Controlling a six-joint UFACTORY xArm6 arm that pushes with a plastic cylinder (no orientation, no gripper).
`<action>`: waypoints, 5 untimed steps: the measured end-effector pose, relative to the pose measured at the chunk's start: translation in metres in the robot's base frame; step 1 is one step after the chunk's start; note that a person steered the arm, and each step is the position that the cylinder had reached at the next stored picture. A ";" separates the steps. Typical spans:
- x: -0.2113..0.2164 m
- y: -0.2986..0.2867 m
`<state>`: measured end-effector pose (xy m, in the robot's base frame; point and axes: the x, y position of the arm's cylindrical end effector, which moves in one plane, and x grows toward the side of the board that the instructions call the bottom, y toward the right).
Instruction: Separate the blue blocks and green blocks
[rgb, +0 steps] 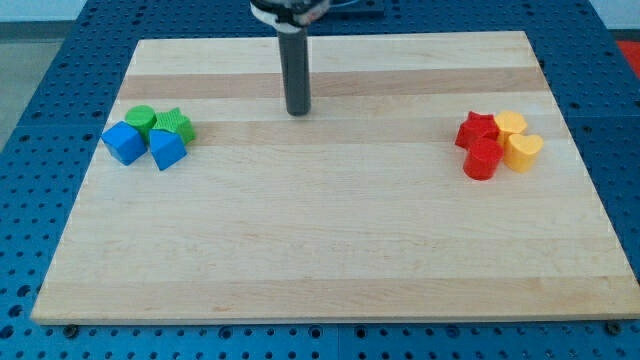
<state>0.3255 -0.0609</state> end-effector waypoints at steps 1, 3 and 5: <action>-0.025 -0.067; -0.016 -0.244; -0.014 -0.244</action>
<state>0.3114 -0.3050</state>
